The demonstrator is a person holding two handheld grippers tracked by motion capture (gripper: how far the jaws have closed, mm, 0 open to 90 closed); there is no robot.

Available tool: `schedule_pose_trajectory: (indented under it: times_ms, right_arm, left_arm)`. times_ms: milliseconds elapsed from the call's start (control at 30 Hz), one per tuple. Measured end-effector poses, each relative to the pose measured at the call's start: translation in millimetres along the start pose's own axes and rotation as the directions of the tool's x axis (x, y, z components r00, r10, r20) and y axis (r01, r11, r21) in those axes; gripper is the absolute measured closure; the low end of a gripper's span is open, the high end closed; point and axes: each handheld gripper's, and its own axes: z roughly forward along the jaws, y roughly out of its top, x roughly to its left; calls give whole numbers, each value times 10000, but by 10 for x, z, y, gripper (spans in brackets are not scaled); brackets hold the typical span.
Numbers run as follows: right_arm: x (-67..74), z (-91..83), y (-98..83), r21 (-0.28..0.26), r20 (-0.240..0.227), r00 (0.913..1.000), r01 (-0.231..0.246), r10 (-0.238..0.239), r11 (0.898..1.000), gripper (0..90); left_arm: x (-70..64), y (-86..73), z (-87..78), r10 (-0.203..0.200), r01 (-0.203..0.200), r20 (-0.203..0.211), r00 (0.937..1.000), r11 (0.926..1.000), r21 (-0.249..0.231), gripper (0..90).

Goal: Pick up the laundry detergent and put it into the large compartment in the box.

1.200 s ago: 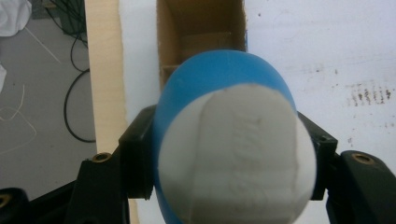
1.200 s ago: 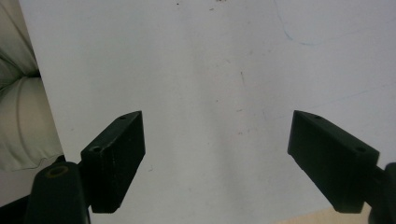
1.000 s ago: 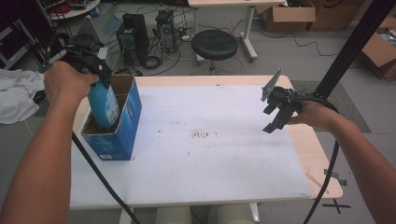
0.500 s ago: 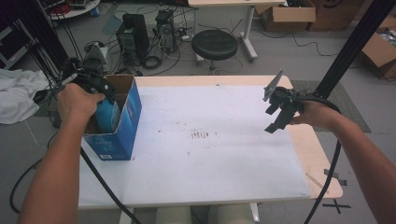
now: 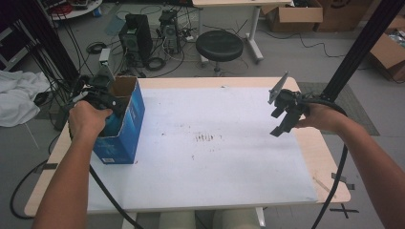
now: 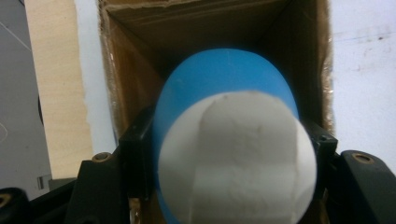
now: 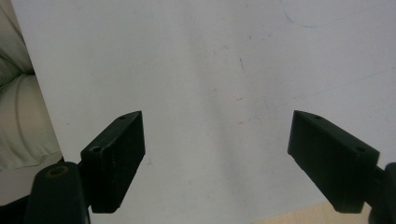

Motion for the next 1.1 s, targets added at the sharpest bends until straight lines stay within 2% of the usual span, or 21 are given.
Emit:
schedule_pose_trajectory:
  times_ms: [200, 300, 500, 633, 900, 967, 1100]
  right_arm:
    - [-3, 21, -1, 48, -33, 10000, -38, 38, 10000, 187]
    - [0, 24, -1, 71, -46, 9999, -95, 95, 9999, 187]
    - [-2, 42, -11, 85, -86, 9998, -166, 167, 9998, 187]
    - [-3, 44, -11, 63, -86, 9999, -141, 141, 9999, 187]
    - [8, 46, 13, 49, -115, 9999, -107, 108, 9999, 187]
    - [6, 52, 17, 22, -110, 9999, -6, 6, 10000, 187]
    - [13, 48, 19, 64, -118, 9999, -92, 92, 9999, 187]
  left_arm:
    - [-3, -15, 97, 107, -107, 20, 9999, 9998, 160, 382]
    - [-24, -12, 148, 362, -360, -59, 9993, 9990, 274, 381]
    - [-28, -8, 164, 394, -392, -67, 9992, 9989, 262, 380]
    - [0, -19, 167, 317, -318, 54, 9995, 9990, 312, 378]
    - [44, -58, 178, 109, -111, 322, 9994, 9999, 63, 372]
    - [58, -68, 176, -39, 41, 392, 9992, 10000, -33, 336]
    - [78, -75, 159, -139, 147, 493, 9987, 9997, -169, 322]
